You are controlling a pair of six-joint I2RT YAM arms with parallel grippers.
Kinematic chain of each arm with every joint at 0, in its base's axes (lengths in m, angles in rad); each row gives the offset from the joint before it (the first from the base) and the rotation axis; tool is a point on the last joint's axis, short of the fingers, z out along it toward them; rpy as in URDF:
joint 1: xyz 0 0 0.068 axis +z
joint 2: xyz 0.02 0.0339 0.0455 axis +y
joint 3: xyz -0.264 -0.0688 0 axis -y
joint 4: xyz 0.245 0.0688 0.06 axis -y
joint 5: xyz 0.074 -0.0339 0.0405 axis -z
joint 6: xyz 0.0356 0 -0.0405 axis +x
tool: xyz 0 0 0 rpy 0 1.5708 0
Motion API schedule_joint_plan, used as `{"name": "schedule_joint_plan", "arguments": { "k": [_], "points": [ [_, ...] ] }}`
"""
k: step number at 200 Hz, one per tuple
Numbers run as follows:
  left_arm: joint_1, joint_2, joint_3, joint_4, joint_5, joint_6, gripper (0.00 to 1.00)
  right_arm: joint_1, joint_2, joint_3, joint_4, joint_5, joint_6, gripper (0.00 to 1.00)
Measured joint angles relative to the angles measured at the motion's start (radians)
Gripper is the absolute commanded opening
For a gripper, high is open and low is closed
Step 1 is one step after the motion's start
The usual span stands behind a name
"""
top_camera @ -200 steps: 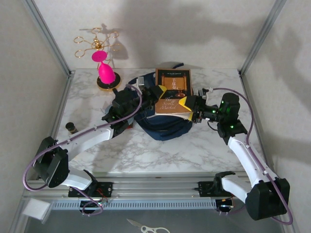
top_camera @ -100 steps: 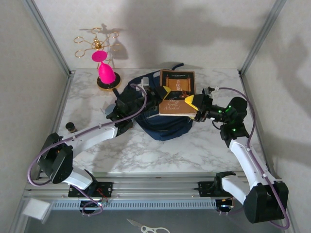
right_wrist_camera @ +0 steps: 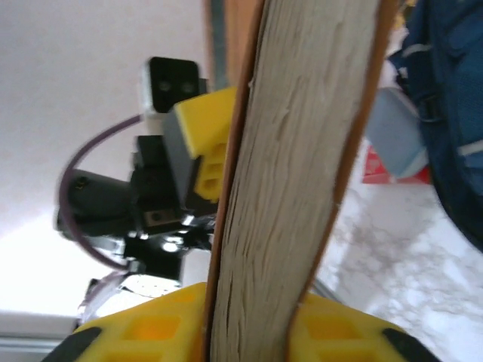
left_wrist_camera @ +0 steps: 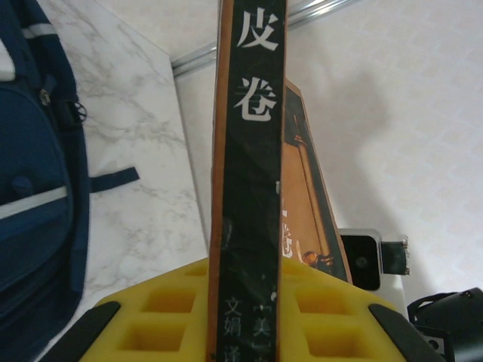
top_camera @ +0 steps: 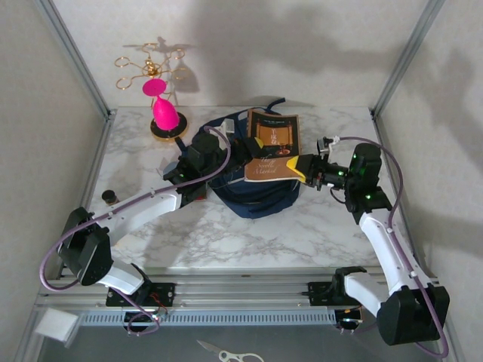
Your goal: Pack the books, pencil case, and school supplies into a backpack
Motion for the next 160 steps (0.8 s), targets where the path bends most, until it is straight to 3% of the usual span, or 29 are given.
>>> {"name": "schedule_joint_plan", "arguments": {
  "k": [20, 65, 117, 160],
  "points": [
    [-0.003, 0.0, 0.009, -0.041, -0.011, 0.042, 0.29, -0.005, 0.005, 0.013, -0.087, 0.012, -0.063, 0.02],
    [-0.006, 0.0, 0.053, -0.224, -0.043, 0.33, 0.58, -0.12, 0.004, 0.06, -0.277, 0.154, -0.204, 0.0],
    [-0.085, 0.128, 0.129, -0.438, -0.083, 0.773, 0.62, -0.317, -0.019, 0.061, -0.44, 0.342, -0.297, 0.0],
    [-0.168, 0.368, 0.267, -0.547, -0.063, 0.98, 0.57, -0.458, -0.034, -0.006, -0.442, 0.367, -0.309, 0.0]
  ]
}}
